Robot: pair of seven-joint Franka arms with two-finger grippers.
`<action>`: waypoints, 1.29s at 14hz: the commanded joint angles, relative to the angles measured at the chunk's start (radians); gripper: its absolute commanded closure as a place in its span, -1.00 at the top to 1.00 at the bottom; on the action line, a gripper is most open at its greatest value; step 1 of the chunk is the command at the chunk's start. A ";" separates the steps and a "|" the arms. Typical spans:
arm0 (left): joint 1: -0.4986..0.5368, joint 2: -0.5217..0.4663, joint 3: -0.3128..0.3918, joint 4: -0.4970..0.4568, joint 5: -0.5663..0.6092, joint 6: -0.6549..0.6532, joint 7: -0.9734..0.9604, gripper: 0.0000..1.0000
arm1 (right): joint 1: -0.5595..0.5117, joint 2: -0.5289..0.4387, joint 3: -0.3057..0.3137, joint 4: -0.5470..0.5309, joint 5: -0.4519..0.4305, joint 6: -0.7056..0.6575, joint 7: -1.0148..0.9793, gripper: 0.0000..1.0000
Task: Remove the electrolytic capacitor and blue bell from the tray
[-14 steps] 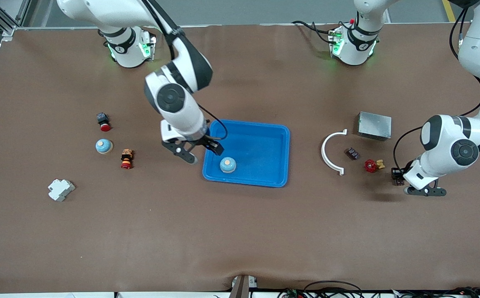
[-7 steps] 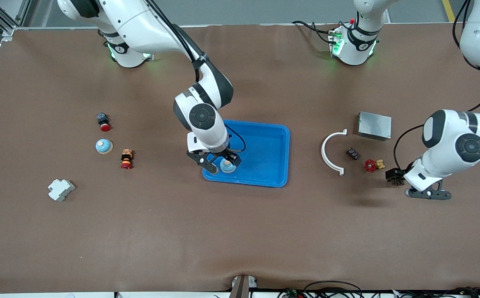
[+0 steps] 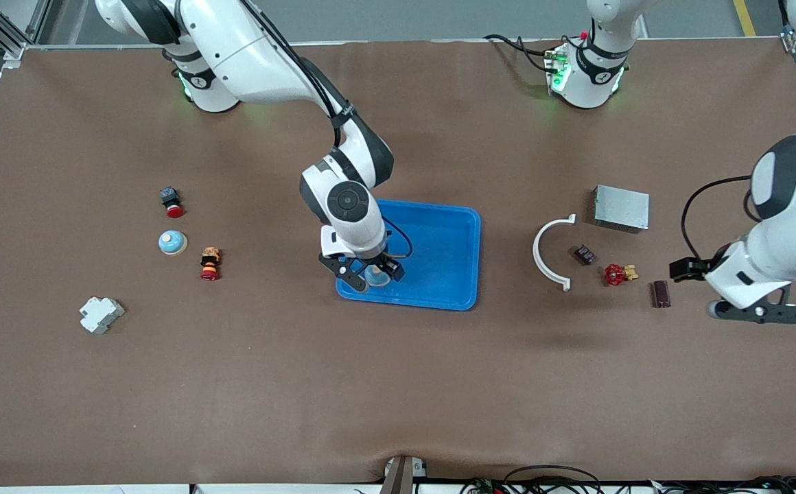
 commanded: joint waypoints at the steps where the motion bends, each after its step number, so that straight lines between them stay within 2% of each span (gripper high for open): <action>1: 0.001 -0.012 -0.032 0.107 -0.017 -0.173 -0.005 1.00 | 0.014 0.041 -0.014 0.052 -0.025 -0.008 0.033 1.00; 4: 0.006 -0.032 -0.038 0.162 -0.042 -0.261 -0.003 1.00 | 0.014 0.053 -0.014 0.064 -0.025 -0.008 0.033 1.00; 5: 0.006 -0.063 -0.038 0.164 -0.081 -0.266 -0.006 1.00 | 0.014 0.053 -0.014 0.064 -0.027 -0.008 0.033 0.91; 6: 0.006 -0.107 -0.032 0.164 -0.129 -0.266 -0.006 1.00 | 0.014 0.053 -0.014 0.066 -0.025 -0.009 0.032 0.18; 7: 0.007 -0.139 -0.030 0.164 -0.167 -0.266 -0.006 1.00 | 0.013 0.053 -0.014 0.069 -0.021 -0.011 0.035 -0.97; 13: 0.006 -0.272 -0.033 0.156 -0.253 -0.284 -0.029 1.00 | 0.011 0.049 -0.014 0.092 -0.027 -0.049 0.075 -1.00; 17: -0.012 -0.305 -0.023 0.143 -0.281 -0.283 -0.060 1.00 | 0.013 0.040 -0.013 0.210 -0.028 -0.286 0.065 -1.00; 18: -0.070 -0.315 0.035 0.141 -0.281 -0.283 -0.060 1.00 | 0.013 0.033 -0.013 0.228 -0.031 -0.336 0.049 -1.00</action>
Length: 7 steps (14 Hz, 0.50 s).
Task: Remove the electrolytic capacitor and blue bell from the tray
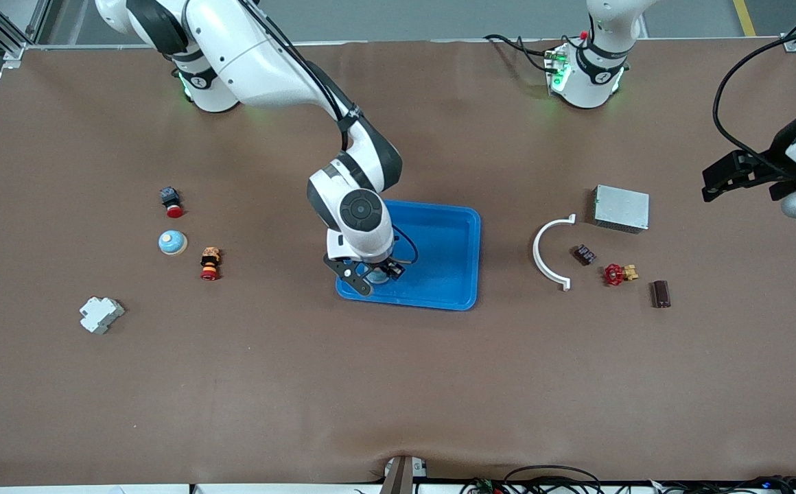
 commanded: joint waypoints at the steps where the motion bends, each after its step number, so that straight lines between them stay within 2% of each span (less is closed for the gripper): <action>1: -0.172 -0.056 0.192 -0.025 -0.022 -0.003 -0.002 1.00 | 0.006 -0.016 -0.007 0.076 -0.023 -0.139 -0.031 -1.00; 2: -0.274 -0.072 0.300 -0.033 -0.034 -0.003 0.000 1.00 | -0.003 -0.024 -0.010 0.081 -0.026 -0.173 -0.073 -1.00; 5: -0.493 -0.134 0.542 -0.100 -0.073 -0.004 0.036 1.00 | -0.069 -0.094 -0.038 0.070 -0.032 -0.209 -0.296 -1.00; 6: -0.527 -0.154 0.575 -0.125 -0.074 -0.003 0.036 1.00 | -0.101 -0.108 -0.039 0.070 -0.032 -0.250 -0.375 -1.00; 7: -0.531 -0.165 0.577 -0.133 -0.074 -0.003 0.036 1.00 | -0.142 -0.126 -0.039 0.070 -0.035 -0.274 -0.474 -1.00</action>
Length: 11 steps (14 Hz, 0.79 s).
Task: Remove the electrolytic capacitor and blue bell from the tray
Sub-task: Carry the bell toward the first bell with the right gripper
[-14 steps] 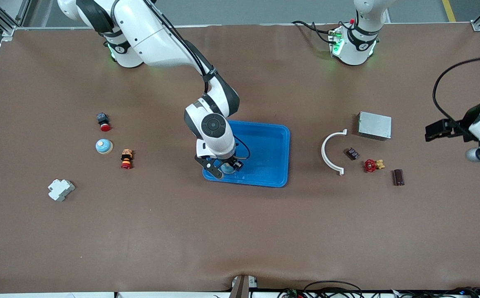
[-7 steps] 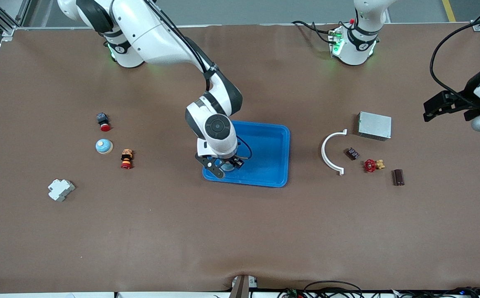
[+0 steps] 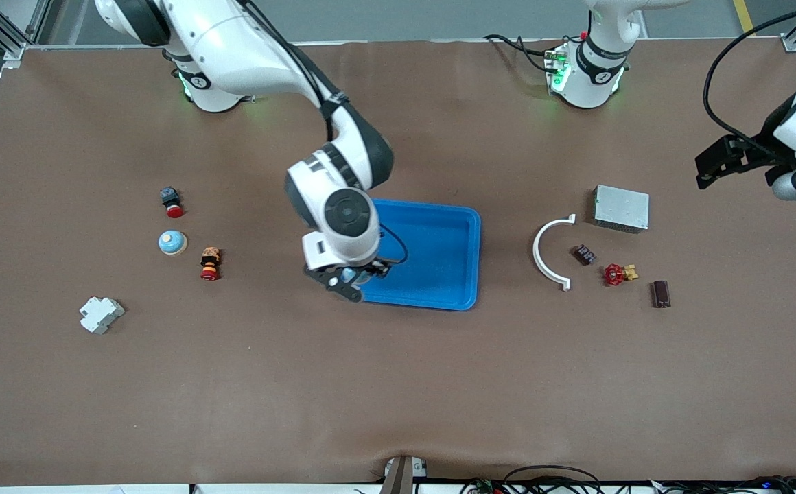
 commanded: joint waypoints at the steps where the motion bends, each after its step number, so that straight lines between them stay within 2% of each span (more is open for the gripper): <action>1: -0.034 -0.072 0.042 -0.080 -0.021 0.004 0.020 1.00 | -0.121 -0.069 0.012 -0.021 -0.011 -0.053 -0.228 -1.00; 4: -0.053 -0.082 0.038 -0.083 -0.031 0.011 0.011 1.00 | -0.248 -0.088 0.012 -0.030 -0.011 -0.053 -0.489 -1.00; 5: -0.056 -0.076 0.042 -0.083 -0.074 0.029 0.012 1.00 | -0.286 -0.088 0.012 -0.030 -0.011 -0.053 -0.562 -1.00; 8: -0.050 -0.083 0.044 -0.089 -0.083 0.025 0.018 1.00 | -0.377 -0.090 0.012 -0.047 -0.011 -0.041 -0.737 -1.00; 11: -0.033 -0.088 0.044 -0.089 -0.083 0.008 0.020 1.00 | -0.475 -0.143 0.014 -0.192 -0.008 0.095 -0.934 -1.00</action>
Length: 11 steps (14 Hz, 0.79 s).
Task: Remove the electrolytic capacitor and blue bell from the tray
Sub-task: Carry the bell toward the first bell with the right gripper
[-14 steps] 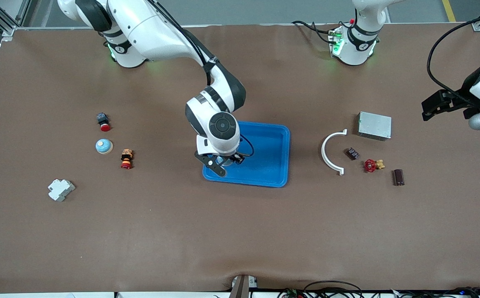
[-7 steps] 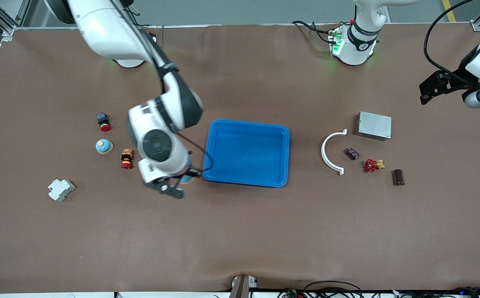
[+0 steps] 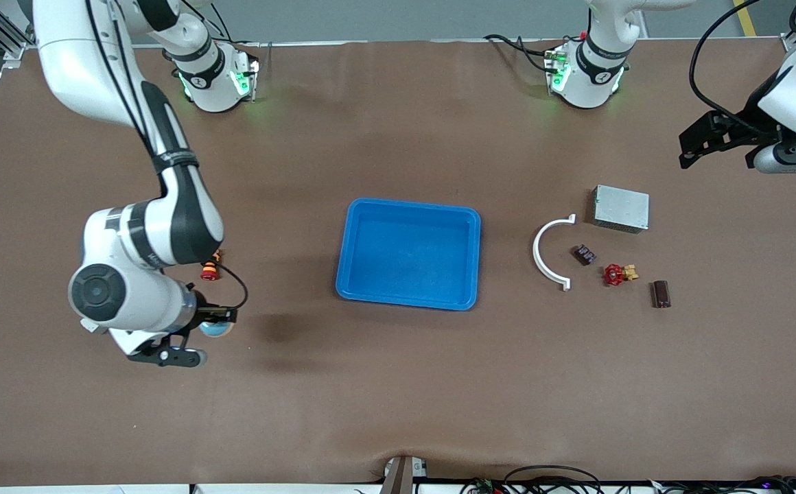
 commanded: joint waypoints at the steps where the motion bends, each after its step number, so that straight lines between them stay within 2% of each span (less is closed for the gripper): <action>1: 0.011 -0.030 0.009 -0.023 -0.021 -0.004 0.019 1.00 | -0.096 -0.077 0.023 -0.170 0.001 0.113 -0.172 -1.00; 6: 0.006 -0.056 -0.002 -0.032 -0.022 -0.035 0.024 1.00 | -0.203 -0.077 0.028 -0.272 0.009 0.220 -0.377 -1.00; 11: 0.006 -0.085 -0.002 -0.067 -0.021 -0.039 0.032 1.00 | -0.277 -0.078 0.028 -0.374 0.075 0.269 -0.518 -1.00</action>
